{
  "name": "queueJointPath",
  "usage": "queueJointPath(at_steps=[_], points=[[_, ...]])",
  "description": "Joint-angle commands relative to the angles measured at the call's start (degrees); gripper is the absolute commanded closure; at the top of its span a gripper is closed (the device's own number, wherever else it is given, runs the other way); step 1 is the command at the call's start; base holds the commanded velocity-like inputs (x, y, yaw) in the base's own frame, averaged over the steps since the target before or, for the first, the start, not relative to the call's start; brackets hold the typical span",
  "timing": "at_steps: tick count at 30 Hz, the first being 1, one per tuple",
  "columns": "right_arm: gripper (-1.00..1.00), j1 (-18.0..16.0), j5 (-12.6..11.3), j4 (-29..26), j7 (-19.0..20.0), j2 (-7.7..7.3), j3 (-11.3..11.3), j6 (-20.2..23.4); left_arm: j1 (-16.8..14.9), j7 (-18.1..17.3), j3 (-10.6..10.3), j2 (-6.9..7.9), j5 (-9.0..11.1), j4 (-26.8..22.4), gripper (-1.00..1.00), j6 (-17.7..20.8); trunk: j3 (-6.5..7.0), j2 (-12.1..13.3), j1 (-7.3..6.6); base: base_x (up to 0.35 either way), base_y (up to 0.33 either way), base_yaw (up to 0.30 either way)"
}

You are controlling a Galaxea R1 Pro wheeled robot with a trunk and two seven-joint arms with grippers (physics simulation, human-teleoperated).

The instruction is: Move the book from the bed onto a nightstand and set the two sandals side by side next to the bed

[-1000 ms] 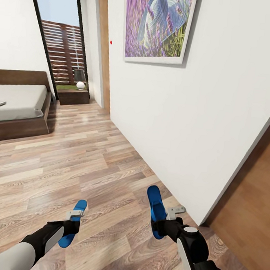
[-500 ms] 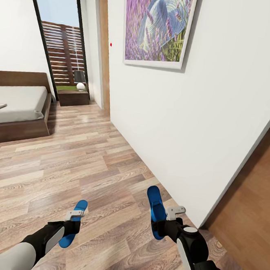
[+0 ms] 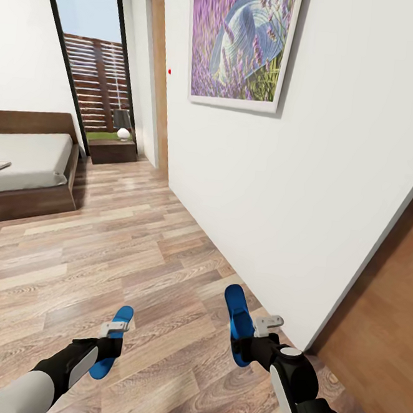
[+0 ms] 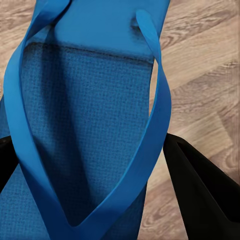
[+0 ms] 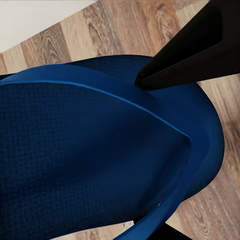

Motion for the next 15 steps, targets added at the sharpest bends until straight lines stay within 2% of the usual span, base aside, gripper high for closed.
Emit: queueJointPath(at_steps=[1,15], points=[[1.00,0.0,0.0,-0.1,0.0,0.01,0.0,0.3,0.0,-0.1,-0.2,0.05,0.1,-0.1,1.00,0.3,0.13,0.4,-0.23,0.000,0.000,0.000],[1.00,0.0,0.0,0.0,0.0,0.16,0.2,0.2,0.0,-0.3,-0.1,0.13,0.2,-0.2,1.00,0.4,2.64,6.0,-3.31,0.000,0.000,0.000]])
